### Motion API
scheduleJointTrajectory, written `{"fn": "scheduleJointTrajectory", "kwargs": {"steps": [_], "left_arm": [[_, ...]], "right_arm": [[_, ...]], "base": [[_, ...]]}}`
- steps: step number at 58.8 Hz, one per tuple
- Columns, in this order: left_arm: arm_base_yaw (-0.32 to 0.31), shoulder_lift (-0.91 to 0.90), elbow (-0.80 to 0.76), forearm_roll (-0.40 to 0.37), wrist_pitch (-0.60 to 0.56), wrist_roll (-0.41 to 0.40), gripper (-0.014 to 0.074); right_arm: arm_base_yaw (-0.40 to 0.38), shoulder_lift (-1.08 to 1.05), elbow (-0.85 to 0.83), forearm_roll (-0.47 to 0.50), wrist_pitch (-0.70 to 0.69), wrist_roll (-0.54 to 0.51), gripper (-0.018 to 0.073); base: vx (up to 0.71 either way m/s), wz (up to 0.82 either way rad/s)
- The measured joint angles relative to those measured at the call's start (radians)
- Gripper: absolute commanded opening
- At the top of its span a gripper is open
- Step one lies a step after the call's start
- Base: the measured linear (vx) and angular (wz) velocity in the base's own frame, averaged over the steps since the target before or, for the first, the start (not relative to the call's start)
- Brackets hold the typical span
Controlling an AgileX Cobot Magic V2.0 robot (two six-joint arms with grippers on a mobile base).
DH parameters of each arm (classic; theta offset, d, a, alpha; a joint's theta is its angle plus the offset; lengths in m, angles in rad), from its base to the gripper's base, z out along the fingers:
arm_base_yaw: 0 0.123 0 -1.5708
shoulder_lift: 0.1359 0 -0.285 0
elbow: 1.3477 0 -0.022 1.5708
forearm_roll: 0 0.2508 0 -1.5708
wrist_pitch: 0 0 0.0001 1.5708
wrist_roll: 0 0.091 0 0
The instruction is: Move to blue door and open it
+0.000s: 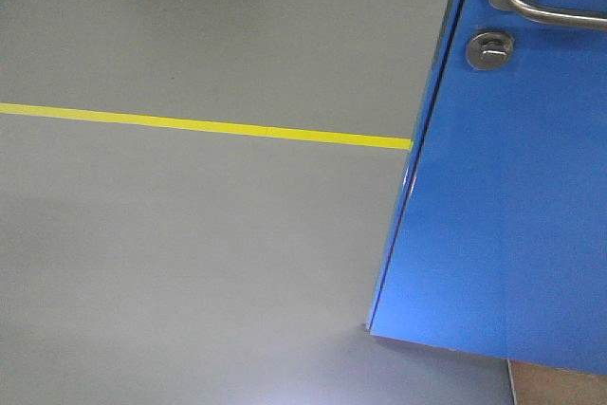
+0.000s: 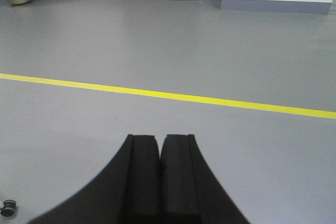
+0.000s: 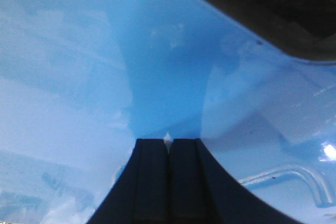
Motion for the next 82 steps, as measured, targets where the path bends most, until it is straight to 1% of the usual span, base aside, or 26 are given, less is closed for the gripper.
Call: {"fn": "scheduleJointTrajectory", "kwargs": {"steps": [46,51,54,58,62,69,72,77,79,82], "left_arm": [[0.000,0.000,0.000,0.000,0.000,0.000,0.0073],[0.000,0.000,0.000,0.000,0.000,0.000,0.0073],[0.000,0.000,0.000,0.000,0.000,0.000,0.0073],[0.000,0.000,0.000,0.000,0.000,0.000,0.0073],[0.000,0.000,0.000,0.000,0.000,0.000,0.0073],[0.000,0.000,0.000,0.000,0.000,0.000,0.0073],[0.000,0.000,0.000,0.000,0.000,0.000,0.0073],[0.000,0.000,0.000,0.000,0.000,0.000,0.0073],[0.000,0.000,0.000,0.000,0.000,0.000,0.0073],[0.000,0.000,0.000,0.000,0.000,0.000,0.0073]], "right_arm": [[0.000,-0.001,0.000,-0.003,0.007,0.000,0.0008],[0.000,-0.005,0.000,-0.016,0.006,0.000,0.0008],[0.000,-0.012,0.001,-0.044,-0.001,-0.003,0.0008],[0.000,-0.028,0.002,-0.106,-0.014,-0.015,0.0008],[0.000,-0.052,0.002,-0.186,-0.012,-0.048,0.0008],[0.016,-0.116,0.028,-0.308,0.022,-0.169,0.0008],[0.041,-0.157,0.056,-0.354,0.034,-0.226,0.0008],[0.113,-0.232,0.147,-0.414,0.039,-0.347,0.0008],[0.155,-0.270,0.200,-0.442,0.028,-0.390,0.0008],[0.244,-0.341,0.302,-0.498,-0.026,-0.438,0.0008]], "base": [[0.00,0.00],[0.00,0.00],[0.00,0.00],[0.00,0.00],[0.00,0.00],[0.00,0.00],[0.00,0.00],[0.00,0.00],[0.00,0.00],[0.00,0.00]]}}
